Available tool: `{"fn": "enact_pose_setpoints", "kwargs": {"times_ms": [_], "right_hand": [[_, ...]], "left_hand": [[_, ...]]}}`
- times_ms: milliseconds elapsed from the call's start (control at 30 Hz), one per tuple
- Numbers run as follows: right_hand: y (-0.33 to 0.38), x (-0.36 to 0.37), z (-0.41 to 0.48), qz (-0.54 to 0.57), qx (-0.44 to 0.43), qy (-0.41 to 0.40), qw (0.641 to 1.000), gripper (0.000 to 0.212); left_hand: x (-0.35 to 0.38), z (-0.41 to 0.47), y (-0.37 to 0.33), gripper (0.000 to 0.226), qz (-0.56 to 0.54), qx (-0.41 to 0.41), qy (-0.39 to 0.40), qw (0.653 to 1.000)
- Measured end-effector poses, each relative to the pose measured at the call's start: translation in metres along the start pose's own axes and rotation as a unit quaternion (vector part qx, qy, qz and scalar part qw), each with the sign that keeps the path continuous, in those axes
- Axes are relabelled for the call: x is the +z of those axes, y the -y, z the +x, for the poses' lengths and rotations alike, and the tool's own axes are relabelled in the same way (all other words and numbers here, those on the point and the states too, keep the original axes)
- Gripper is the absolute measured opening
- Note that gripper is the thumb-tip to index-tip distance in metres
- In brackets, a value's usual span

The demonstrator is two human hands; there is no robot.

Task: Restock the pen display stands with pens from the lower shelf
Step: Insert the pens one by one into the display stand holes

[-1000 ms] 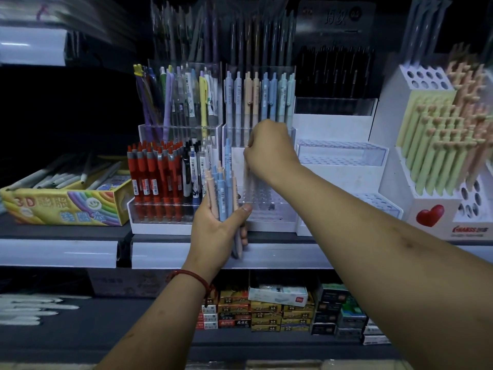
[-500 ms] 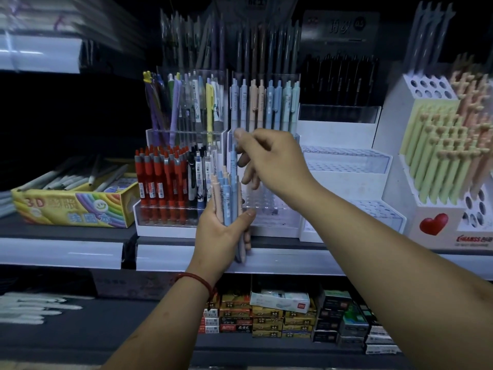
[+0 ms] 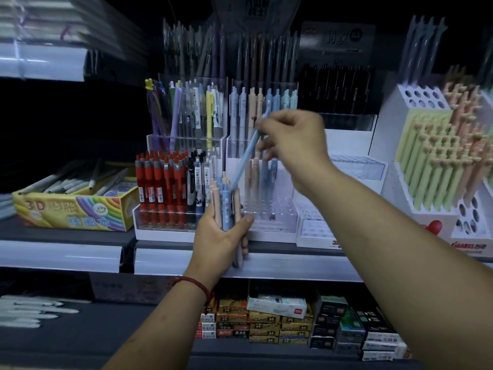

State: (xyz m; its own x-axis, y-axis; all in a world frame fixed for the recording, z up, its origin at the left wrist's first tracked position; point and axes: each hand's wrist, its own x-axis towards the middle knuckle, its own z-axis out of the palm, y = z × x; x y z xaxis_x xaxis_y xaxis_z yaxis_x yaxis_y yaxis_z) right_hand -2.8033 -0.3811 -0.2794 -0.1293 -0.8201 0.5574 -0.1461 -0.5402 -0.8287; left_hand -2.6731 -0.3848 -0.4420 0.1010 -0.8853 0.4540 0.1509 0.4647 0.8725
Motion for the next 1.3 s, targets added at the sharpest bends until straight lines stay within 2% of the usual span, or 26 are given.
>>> {"fn": "enact_pose_setpoints", "kwargs": {"times_ms": [167, 300, 700, 1000, 1300], "right_hand": [[-0.013, -0.025, 0.015, -0.130, -0.065, -0.073, 0.987, 0.015], [-0.032, -0.035, 0.012, -0.207, -0.074, -0.062, 0.974, 0.008], [-0.046, -0.031, 0.015, -0.231, -0.065, -0.044, 0.970, 0.010], [-0.068, -0.026, 0.011, -0.300, -0.008, 0.032, 0.953, 0.011], [-0.074, -0.023, 0.013, -0.289, 0.002, 0.029, 0.957, 0.007]], "left_hand": [[0.000, -0.001, 0.000, 0.020, -0.003, -0.002, 0.009, 1.000], [0.001, -0.003, -0.002, 0.021, -0.010, -0.003, 0.011, 1.000], [0.002, -0.002, -0.002, 0.021, -0.004, 0.002, 0.009, 1.000], [0.001, -0.003, -0.001, 0.020, 0.002, 0.011, 0.010, 1.000], [0.001, -0.003, -0.001, 0.020, 0.001, 0.006, 0.010, 1.000]]}}
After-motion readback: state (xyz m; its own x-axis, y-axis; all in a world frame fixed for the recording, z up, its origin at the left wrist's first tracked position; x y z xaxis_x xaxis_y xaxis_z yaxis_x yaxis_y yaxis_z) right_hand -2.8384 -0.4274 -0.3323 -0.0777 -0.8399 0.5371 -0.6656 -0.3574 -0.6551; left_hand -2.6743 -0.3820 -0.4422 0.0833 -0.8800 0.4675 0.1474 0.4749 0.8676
